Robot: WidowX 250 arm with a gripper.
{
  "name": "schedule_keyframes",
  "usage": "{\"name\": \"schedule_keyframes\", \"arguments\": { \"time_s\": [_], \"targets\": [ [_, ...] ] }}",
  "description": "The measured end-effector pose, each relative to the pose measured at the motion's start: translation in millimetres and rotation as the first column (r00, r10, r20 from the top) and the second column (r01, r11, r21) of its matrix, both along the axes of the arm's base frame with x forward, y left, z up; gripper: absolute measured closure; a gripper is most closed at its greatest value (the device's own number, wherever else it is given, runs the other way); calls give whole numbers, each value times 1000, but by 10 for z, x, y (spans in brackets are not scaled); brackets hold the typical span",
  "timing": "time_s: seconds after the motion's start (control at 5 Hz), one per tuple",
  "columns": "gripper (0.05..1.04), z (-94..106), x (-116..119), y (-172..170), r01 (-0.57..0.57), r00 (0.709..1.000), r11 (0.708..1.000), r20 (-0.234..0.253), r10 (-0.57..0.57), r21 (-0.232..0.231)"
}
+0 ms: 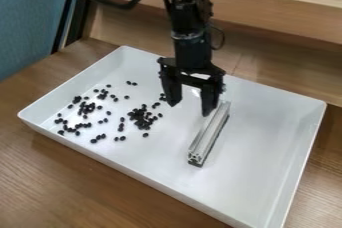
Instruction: Sweep into pile
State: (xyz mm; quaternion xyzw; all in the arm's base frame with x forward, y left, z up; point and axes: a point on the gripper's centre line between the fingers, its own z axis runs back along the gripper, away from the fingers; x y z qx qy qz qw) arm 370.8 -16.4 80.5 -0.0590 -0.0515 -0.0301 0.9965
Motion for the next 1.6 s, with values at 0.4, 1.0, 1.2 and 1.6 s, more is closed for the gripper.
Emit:
{"name": "schedule_keyframes", "arguments": {
  "time_s": [0.4, 1.0, 1.2, 1.6],
  "targets": [
    [83, -105, 32, -125, -141, 989, 990, -53, 141, -10],
    [83, -488, 74, -212, -144, 982, 987, -112, 151, 68],
    [112, -515, 121, -280, -132, 986, 990, -99, 137, 55],
    [660, -532, 44, -273, -84, 993, 995, -75, 88, 51]
  ]
}}
